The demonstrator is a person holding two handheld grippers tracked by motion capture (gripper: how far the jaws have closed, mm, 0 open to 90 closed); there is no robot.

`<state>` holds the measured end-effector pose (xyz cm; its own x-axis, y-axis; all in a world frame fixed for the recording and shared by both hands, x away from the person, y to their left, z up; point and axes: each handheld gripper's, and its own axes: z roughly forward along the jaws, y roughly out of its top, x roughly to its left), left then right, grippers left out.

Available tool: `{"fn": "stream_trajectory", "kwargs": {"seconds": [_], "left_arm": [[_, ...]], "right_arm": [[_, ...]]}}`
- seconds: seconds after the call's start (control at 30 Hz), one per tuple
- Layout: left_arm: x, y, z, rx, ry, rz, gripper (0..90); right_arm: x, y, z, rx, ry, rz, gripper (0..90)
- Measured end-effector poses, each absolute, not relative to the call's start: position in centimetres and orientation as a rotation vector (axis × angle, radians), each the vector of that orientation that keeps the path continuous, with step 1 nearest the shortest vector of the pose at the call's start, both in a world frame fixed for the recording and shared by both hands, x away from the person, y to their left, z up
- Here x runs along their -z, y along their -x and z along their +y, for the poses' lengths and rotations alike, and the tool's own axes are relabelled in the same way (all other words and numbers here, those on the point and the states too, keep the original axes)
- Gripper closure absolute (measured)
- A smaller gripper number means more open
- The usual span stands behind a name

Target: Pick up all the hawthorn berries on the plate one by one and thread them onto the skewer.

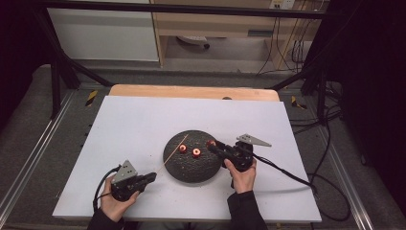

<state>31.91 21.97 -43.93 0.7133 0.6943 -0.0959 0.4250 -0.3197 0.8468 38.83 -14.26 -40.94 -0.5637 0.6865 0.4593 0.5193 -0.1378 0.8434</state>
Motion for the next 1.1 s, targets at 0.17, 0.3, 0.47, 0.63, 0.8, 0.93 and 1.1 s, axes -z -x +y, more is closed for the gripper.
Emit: {"fn": "stream_trajectory", "kwargs": {"seconds": [0.17,0.3,0.47,0.63,0.8,0.93,1.1], "left_arm": [[43.5,-32.0,21.3,-0.356,-1.951,0.847,88.1],[43.2,-31.9,20.8,-0.362,-1.942,0.834,88.2],[42.9,-32.1,20.3,-0.366,-1.923,0.829,88.2],[42.4,-32.3,19.5,-0.355,-1.902,0.814,88.2],[41.9,-32.4,18.4,-0.351,-1.886,0.797,88.2],[41.6,-32.5,17.5,-0.352,-1.88,0.781,88.2],[41.6,-32.6,16.5,-0.347,-1.875,0.773,88.2]], "right_arm": [[41.4,-38.7,-14.4,-1.877,-1.418,1.831,62.6],[40.9,-38.7,-14.5,-1.946,-1.411,1.723,62.6],[40.1,-38.9,-14.8,-2.02,-1.403,1.626,62.6],[39.6,-39.3,-15.0,-2.074,-1.421,1.558,62.7],[39.3,-39.8,-15.2,-2.108,-1.439,1.502,62.7],[39.1,-40.1,-15.2,-2.138,-1.459,1.453,62.7],[39.1,-40.2,-15.1,-2.172,-1.474,1.399,62.7]]}}
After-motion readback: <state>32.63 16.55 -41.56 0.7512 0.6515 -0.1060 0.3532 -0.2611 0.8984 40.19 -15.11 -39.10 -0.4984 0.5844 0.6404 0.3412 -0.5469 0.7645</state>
